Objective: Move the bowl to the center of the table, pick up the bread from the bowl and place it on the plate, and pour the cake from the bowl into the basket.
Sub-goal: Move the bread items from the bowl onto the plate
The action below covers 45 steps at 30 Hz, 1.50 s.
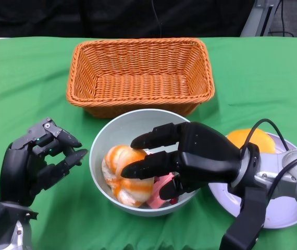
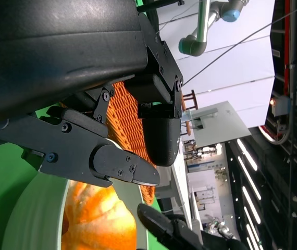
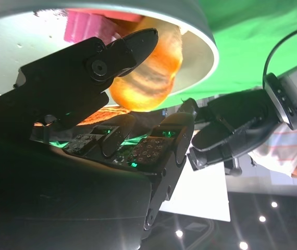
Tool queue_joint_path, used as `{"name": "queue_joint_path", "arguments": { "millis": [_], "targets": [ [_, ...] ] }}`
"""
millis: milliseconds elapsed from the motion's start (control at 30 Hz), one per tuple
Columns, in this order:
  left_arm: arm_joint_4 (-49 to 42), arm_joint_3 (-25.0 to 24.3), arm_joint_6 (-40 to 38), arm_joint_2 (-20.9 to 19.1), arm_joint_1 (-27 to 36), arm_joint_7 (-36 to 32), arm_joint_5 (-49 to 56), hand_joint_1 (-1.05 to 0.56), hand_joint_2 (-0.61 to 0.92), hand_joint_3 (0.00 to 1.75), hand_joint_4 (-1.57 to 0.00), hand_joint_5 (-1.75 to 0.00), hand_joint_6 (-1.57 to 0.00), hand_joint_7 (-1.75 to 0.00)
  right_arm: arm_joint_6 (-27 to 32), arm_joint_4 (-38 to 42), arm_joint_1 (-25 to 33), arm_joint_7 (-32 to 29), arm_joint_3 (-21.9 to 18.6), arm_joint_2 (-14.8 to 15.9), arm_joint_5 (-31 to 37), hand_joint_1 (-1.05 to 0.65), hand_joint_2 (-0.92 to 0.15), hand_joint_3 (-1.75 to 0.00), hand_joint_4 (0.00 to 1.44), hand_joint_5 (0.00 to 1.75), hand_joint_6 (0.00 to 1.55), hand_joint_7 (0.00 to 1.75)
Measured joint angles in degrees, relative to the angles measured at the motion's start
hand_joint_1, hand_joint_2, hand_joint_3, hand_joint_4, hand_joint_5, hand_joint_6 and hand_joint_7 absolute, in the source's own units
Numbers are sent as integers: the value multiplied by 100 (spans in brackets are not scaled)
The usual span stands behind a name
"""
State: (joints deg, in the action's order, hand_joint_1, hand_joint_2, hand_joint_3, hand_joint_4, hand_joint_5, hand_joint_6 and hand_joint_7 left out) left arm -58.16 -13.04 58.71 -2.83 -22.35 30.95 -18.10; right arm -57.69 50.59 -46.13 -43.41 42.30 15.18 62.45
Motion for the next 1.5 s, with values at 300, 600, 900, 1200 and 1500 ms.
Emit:
{"name": "queue_joint_path", "arguments": {
  "millis": [300,600,900,1200,1500],
  "targets": [
    [0,-52,48,-11,1,-607,472,-19,92,7,-70,-175,-81,-108,288,-147,-77,-152,188,92,271,-49,-70,-1,66,1,81,1],
    [-24,-26,358,-171,6,-1725,1383,-17,92,31,-69,-174,-83,-97,750,-66,-89,-924,547,52,632,-53,-73,-1,62,0,82,0],
    [-194,5,406,-373,-9,-1982,1581,-16,92,43,-73,-156,-86,-93,964,321,-194,-1447,916,-119,745,-59,-74,0,67,2,77,0],
    [-290,-102,279,-458,-159,-1763,1141,-27,92,16,-86,-72,-95,-14,1134,585,-360,-1682,1139,-293,828,-59,-73,0,68,1,76,1],
    [-402,-202,248,-521,-181,-1873,1120,-45,92,14,-88,-19,-79,0,1382,797,-487,-1878,1369,-453,874,-57,-76,-1,71,2,85,2]
  ]
}}
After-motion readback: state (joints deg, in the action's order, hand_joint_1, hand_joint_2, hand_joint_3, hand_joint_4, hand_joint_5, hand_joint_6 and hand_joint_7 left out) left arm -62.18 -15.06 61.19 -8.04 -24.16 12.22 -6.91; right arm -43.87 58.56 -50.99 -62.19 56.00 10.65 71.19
